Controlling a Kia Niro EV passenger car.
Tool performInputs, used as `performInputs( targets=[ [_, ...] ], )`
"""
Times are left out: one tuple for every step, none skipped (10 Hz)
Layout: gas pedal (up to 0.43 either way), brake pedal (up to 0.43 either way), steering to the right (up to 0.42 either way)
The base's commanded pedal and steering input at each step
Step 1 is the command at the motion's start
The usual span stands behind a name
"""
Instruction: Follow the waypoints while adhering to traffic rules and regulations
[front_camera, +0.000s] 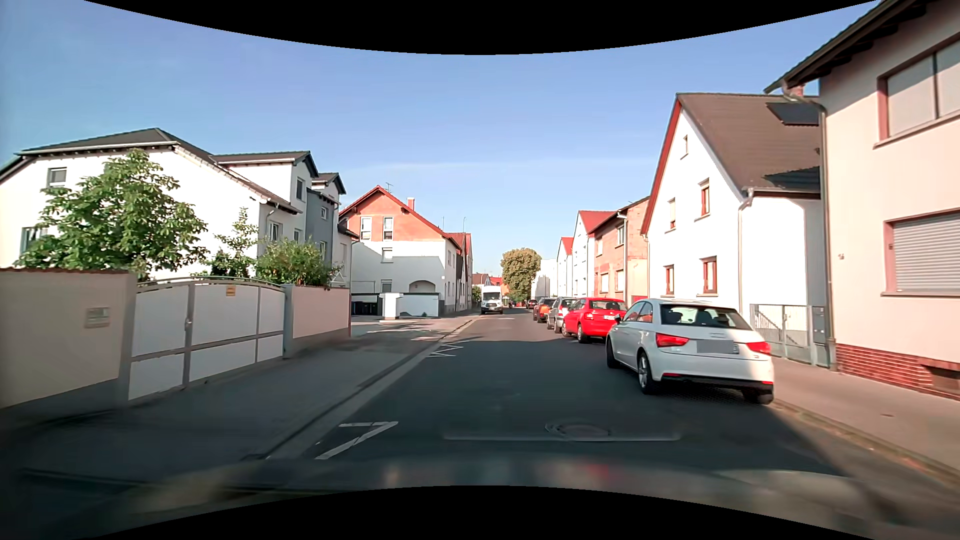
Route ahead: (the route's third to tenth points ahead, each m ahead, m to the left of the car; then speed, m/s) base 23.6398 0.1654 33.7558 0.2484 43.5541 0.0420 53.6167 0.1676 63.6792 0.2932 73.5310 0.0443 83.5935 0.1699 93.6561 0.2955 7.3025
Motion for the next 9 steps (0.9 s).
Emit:
performInputs(
  targets=[
    [0.0, 0.0, 0.0],
    [0.0, 0.0, -0.002],
    [0.0, 0.0, -0.001],
    [0.0, 0.0, 0.001],
    [0.0, 0.0, 0.0],
    [0.0, 0.0, -0.012],
    [0.0, 0.0, -0.015],
    [0.0, 0.0, -0.011],
    [0.0, 0.0, -0.003]
  ],
)
